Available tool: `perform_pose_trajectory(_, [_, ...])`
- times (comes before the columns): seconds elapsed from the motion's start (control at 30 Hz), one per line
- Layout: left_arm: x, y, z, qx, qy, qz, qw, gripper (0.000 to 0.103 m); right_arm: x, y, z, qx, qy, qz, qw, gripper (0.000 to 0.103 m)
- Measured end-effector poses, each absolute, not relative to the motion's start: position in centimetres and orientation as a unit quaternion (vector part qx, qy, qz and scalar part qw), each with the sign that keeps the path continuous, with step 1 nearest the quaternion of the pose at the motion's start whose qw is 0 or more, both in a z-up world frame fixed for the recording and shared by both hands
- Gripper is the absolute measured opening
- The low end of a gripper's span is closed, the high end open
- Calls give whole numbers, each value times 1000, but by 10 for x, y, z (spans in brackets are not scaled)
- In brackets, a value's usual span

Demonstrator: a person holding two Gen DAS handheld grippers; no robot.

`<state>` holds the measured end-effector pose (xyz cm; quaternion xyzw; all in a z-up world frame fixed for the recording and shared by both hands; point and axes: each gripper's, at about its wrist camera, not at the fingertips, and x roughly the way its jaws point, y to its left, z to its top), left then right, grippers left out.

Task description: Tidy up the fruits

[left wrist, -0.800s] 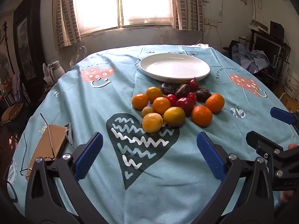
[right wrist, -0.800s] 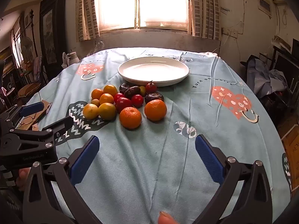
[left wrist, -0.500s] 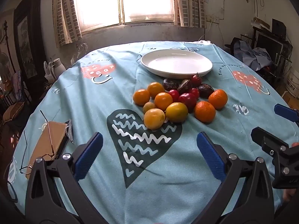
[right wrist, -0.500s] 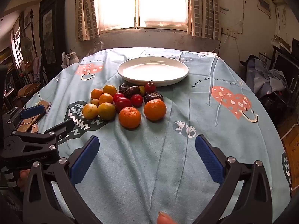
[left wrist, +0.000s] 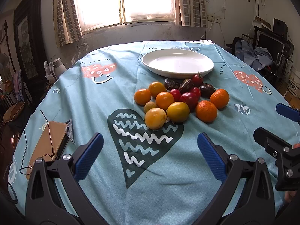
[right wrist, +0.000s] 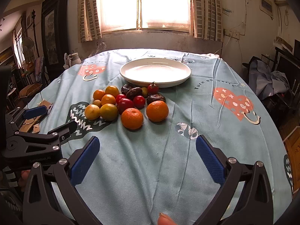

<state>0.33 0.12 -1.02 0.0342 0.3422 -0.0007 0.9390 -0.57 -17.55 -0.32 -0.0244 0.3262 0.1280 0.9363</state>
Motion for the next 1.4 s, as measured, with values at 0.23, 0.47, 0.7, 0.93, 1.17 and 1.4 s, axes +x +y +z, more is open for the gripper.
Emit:
perform_pose_trajectory(0.23, [3, 2, -11, 35, 343, -1, 939, 101, -5, -177, -3, -24, 326, 127, 937, 102])
perform_pose_trajectory(0.47, [3, 5, -11, 35, 342, 1, 939, 101, -5, -176, -2, -23, 326, 128, 936, 102])
perform_pose_trajectory(0.7, [2, 5, -10, 44, 336, 15, 941, 101, -5, -177, -1, -23, 326, 128, 936, 102])
perform_pose_trajectory(0.93, [1, 5, -9, 46, 336, 17, 940, 101, -6, -176, -2, -23, 326, 128, 937, 102])
perform_pose_trajectory(1.17, [1, 5, -9, 46, 337, 17, 940, 101, -6, -177, -1, -23, 325, 128, 937, 102])
perform_pose_trajectory(1.4, [1, 5, -9, 46, 337, 17, 940, 101, -6, -177, -2, -22, 325, 129, 937, 102])
